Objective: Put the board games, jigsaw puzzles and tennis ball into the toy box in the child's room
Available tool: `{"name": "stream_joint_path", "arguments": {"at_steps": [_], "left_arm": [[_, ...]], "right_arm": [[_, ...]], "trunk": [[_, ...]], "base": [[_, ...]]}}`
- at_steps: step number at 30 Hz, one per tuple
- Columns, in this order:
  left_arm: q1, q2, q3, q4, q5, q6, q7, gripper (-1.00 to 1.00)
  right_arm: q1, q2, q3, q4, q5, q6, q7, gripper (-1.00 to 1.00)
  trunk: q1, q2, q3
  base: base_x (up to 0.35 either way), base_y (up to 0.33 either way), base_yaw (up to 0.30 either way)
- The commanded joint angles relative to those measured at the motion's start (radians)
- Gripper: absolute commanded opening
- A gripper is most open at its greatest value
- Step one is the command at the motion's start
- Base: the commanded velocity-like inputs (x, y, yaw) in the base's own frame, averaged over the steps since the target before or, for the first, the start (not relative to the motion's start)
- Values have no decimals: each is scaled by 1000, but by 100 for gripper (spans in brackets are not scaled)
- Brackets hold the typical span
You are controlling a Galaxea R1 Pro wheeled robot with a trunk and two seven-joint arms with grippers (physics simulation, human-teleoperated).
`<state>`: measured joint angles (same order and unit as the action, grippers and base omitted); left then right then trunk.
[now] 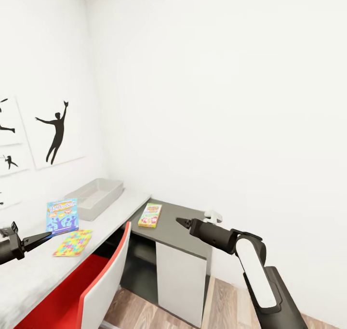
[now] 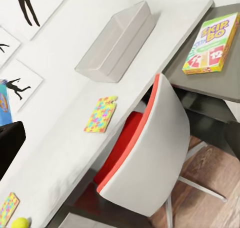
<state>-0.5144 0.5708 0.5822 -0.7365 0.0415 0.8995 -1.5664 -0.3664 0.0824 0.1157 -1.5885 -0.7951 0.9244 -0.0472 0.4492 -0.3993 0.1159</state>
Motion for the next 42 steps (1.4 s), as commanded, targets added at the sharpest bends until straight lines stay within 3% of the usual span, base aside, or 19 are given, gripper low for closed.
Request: {"name": "stream_joint_path", "arguments": {"at_steps": [1, 15, 33, 42], "left_arm": [[-1, 0, 1, 0, 0, 9, -4, -100], [0, -5, -1, 0, 0, 7, -4, -100], [-1, -5, -1, 0, -1, 7, -4, -100], [-1, -5, -1, 0, 0, 6, -4, -100]], "right_arm": [[0, 0, 0, 0, -3, 4, -5, 100], [0, -6, 1, 4, 4, 2, -3, 100], [0, 1, 1, 0, 4, 2, -3, 100], [0, 3, 2, 1, 2, 2, -3, 100]], "trunk": [[1, -1, 0], [1, -1, -1], [1, -1, -1], [1, -1, -1]], "base": [[262, -69, 289], [272, -51, 89], [198, 63, 73], [79, 0, 3]]}}
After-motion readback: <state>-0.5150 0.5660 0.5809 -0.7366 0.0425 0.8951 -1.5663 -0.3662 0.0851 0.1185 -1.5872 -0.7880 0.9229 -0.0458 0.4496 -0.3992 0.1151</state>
